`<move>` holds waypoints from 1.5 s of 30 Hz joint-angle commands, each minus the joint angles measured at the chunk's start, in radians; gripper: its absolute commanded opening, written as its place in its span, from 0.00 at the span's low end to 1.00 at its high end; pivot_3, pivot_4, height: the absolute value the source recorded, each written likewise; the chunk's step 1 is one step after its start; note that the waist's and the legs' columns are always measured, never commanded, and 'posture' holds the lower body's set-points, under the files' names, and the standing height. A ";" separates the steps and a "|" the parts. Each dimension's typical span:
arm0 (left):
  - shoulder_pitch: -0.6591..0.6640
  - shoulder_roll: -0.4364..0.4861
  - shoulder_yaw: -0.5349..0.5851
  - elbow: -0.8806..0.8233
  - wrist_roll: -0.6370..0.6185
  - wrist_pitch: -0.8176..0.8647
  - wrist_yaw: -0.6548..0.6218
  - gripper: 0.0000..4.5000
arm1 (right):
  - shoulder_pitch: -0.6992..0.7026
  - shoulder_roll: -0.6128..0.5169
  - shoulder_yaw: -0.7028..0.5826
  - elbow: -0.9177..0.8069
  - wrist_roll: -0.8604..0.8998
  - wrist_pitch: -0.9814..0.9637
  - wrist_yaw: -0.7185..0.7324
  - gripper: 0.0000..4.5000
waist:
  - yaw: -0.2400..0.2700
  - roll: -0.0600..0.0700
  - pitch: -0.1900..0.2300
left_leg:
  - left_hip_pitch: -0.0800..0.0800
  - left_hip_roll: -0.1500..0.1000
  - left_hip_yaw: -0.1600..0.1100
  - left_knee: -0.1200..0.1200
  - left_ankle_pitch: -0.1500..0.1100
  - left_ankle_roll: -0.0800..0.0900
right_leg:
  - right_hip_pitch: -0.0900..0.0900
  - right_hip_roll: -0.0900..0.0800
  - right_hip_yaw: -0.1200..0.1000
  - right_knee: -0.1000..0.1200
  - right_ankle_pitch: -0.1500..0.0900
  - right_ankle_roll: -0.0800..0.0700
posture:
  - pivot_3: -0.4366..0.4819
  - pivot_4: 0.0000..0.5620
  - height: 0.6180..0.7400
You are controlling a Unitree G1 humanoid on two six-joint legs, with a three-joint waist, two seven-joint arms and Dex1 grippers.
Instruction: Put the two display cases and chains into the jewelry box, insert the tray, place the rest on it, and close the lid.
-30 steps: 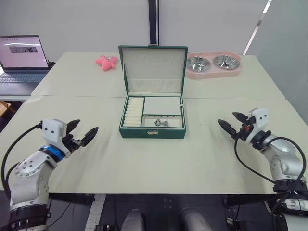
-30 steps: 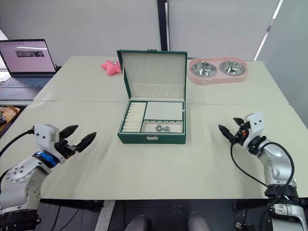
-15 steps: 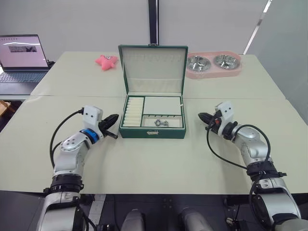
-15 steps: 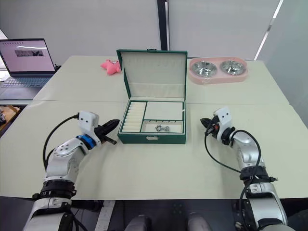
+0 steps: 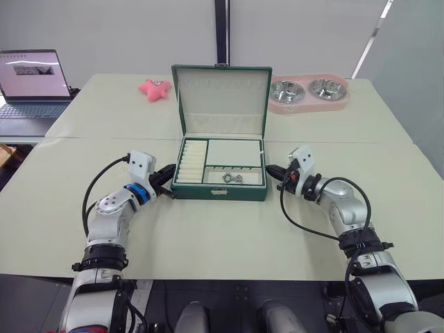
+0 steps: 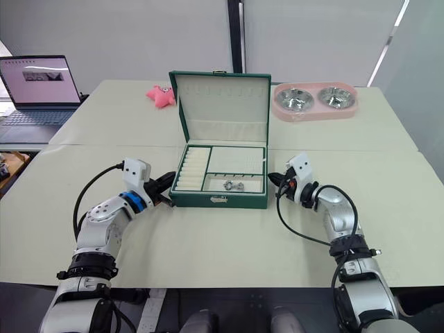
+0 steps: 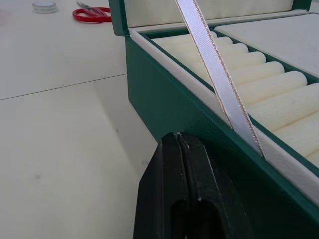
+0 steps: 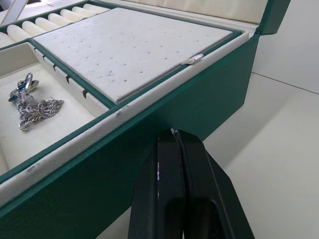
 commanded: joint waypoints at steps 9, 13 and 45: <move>0.212 -0.003 -0.052 -0.389 -0.147 0.211 -0.126 0.00 | 0.154 -0.021 0.070 -0.336 0.096 0.182 0.113 0.00 | 0.000 0.000 0.000 | 0.000 0.000 0.000 -0.001 0.000 0.000 | 0.000 0.000 0.000 -0.001 0.000 0.000 | 0.48 0.27 1.00; 0.277 0.008 -0.056 -0.474 -0.162 0.266 -0.118 0.00 | 0.227 -0.041 0.075 -0.444 0.124 0.250 0.109 0.00 | 0.001 0.000 0.000 | 0.000 0.000 -0.001 -0.001 0.000 0.001 | 0.001 0.000 0.000 -0.001 0.000 0.000 | 0.48 0.27 1.00; 0.697 0.092 0.248 -0.863 -0.301 0.125 -0.133 0.00 | 0.285 -0.207 -0.114 -0.522 0.211 0.308 0.082 0.00 | 0.000 -0.001 0.000 | 0.001 0.001 0.000 -0.001 0.000 0.001 | 0.001 0.001 0.001 -0.002 0.000 0.000 | 0.48 0.27 1.00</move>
